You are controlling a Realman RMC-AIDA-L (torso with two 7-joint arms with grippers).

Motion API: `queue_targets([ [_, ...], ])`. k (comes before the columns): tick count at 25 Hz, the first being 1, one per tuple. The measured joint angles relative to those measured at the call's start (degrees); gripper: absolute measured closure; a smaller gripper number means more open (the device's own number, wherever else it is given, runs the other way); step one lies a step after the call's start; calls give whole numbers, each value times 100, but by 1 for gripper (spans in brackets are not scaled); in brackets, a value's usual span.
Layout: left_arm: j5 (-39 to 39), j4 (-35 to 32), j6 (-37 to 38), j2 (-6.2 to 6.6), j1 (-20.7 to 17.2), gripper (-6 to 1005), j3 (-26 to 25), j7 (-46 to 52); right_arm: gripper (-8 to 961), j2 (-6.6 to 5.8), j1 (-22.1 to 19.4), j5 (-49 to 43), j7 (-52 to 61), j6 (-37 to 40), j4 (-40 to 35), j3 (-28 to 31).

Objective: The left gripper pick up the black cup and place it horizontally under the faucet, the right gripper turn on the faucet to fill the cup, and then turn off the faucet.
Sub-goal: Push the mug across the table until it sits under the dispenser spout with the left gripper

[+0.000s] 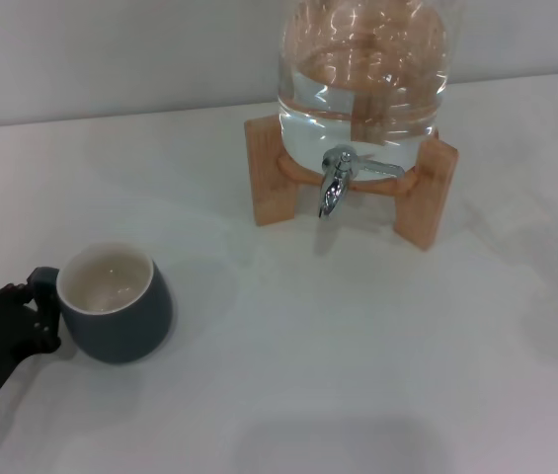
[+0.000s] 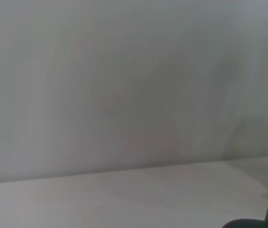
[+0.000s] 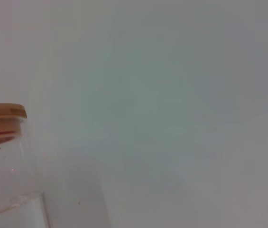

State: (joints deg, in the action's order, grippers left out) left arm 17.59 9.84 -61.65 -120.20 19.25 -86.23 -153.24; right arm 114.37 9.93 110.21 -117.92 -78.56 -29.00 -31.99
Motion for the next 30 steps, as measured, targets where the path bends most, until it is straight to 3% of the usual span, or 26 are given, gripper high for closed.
queue_targets([
  [20, -60, 439, -6, -30, 379, 901, 682, 262, 110, 32, 52, -46, -6, 0, 63, -34],
  [30, -68, 521, 237, -9, 697, 900, 1129, 1077, 110, 32, 65, -77, -12, -35, 109, -80],
])
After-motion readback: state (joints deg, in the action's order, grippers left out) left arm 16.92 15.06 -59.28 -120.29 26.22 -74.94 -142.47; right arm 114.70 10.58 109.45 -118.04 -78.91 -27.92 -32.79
